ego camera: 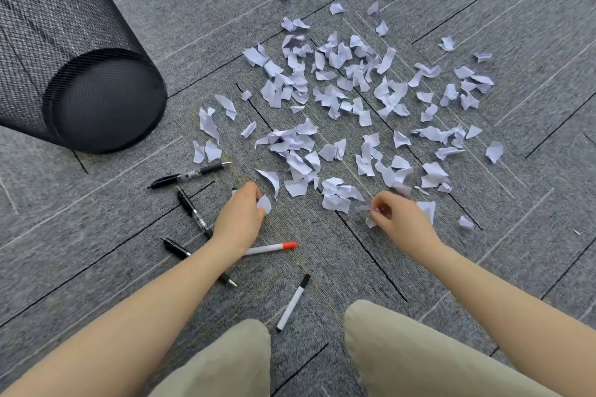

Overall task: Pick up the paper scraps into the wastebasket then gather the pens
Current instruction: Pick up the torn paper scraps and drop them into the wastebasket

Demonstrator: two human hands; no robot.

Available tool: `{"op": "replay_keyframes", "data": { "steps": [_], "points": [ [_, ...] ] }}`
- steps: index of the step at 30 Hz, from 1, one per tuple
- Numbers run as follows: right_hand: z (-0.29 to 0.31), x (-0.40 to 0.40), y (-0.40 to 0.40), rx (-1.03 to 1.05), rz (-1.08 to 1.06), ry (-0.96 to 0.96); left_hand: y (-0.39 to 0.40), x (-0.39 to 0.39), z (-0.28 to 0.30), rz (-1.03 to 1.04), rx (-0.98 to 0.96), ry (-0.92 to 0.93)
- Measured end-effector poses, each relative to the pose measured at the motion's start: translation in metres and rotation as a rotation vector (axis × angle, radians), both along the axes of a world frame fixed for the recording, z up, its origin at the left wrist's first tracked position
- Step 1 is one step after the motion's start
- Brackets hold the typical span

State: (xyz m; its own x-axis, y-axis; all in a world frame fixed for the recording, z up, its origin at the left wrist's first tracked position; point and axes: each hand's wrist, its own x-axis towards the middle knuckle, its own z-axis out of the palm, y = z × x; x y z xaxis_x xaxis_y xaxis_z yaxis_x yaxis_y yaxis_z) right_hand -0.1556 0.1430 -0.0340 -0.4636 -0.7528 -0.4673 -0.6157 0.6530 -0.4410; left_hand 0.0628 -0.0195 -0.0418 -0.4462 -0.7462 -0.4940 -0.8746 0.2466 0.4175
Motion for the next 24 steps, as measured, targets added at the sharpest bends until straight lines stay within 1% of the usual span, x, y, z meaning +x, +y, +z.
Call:
{"op": "replay_keyframes", "data": {
  "steps": [3,5,7,10,12,14,16,18,20,22,24],
  "points": [
    [0.007,0.006,-0.001,-0.118,-0.15,-0.159,-0.003,0.001,0.001,-0.109,-0.023,-0.029],
    [0.011,0.011,-0.007,-0.162,-0.155,-0.203,-0.005,0.002,0.003,-0.149,-0.016,-0.005],
    [0.012,0.016,-0.019,-0.177,-0.089,-0.179,-0.007,-0.002,0.008,-0.184,-0.046,0.072],
    [0.007,0.021,-0.036,-0.148,0.062,-0.056,-0.015,-0.019,0.018,-0.291,-0.166,0.142],
    [0.004,0.021,-0.041,-0.111,0.123,0.027,-0.021,-0.029,0.019,-0.462,-0.218,0.095],
    [0.003,0.019,-0.041,-0.073,0.128,0.058,-0.026,-0.031,0.016,-0.646,-0.256,-0.008],
    [0.001,0.016,-0.038,-0.042,0.108,0.068,-0.028,-0.027,0.01,-0.754,-0.296,-0.068],
    [-0.001,0.015,-0.035,-0.032,0.07,0.063,-0.029,-0.024,0.005,-0.757,-0.306,-0.078],
    [-0.004,0.017,-0.034,-0.039,0.028,0.048,-0.027,-0.025,0.003,-0.688,-0.284,-0.044],
    [-0.007,0.019,-0.032,-0.055,-0.041,0.001,-0.027,-0.025,0.003,-0.488,-0.185,0.005],
    [-0.01,0.019,-0.03,-0.077,-0.122,-0.062,-0.027,-0.026,0.006,-0.253,-0.028,0.077]
  ]
}}
